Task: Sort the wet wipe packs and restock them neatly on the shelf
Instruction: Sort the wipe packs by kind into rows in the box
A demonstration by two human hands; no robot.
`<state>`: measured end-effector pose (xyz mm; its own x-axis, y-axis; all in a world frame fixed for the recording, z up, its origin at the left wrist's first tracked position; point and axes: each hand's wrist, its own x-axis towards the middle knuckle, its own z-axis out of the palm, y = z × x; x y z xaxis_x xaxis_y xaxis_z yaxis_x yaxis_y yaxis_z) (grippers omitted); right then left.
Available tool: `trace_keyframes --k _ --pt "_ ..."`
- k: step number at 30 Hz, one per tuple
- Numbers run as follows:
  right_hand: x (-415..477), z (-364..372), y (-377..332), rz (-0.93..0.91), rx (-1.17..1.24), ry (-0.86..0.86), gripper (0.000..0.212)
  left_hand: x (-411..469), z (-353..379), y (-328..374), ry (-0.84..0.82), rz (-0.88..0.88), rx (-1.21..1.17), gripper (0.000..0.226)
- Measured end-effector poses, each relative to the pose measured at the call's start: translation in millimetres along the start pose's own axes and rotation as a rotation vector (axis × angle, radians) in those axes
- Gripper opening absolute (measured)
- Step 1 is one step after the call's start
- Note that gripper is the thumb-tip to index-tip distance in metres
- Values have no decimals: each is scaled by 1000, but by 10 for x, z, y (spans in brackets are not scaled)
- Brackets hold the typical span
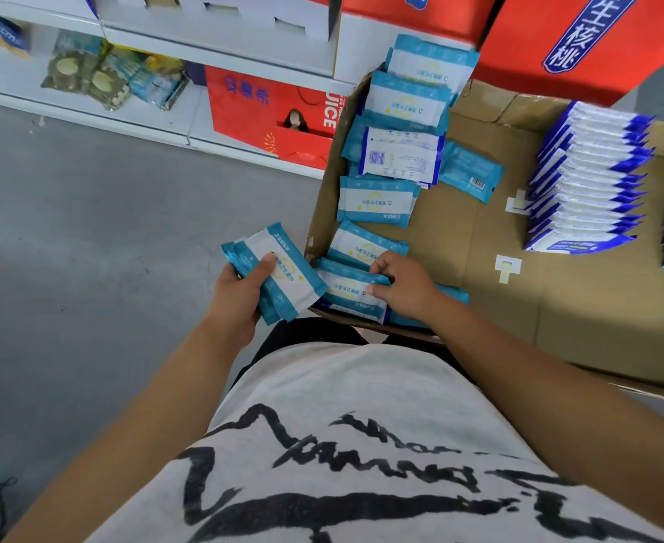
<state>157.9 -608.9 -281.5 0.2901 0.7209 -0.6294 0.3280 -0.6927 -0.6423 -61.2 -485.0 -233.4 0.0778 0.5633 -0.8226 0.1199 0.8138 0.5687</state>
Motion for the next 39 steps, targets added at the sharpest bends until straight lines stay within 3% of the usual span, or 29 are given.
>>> trace_keyframes --k 4,9,13,17,22,28,30,35,39 --pt "-181 -144 -149 -63 219 171 19 39 26 20 -19 -15 -89 45" --pt "-391 -543 -368 -198 299 215 28 65 137 76 -68 13 -112 43" --pt "-470 -825 -533 -230 343 129 30 40 287 124 -211 78 10 42" --pt "-384 -834 -678 -210 358 57 20 -28 411 165 -424 61 189 53" --pt "-208 -645 -788 -235 307 139 14 -115 520 168 -631 -2 283 59" --pt "-58 -499 -585 -125 369 276 16 -45 341 48 -471 -50 241 54" --pt "51 -469 -383 -48 228 296 22 -26 247 10 -388 -54 184 49" --pt "260 -310 41 116 -66 73 53 -26 -11 -40 -231 -42 134 50" --pt "367 -199 142 99 -182 139 59 -64 -146 -85 -193 -40 125 49"
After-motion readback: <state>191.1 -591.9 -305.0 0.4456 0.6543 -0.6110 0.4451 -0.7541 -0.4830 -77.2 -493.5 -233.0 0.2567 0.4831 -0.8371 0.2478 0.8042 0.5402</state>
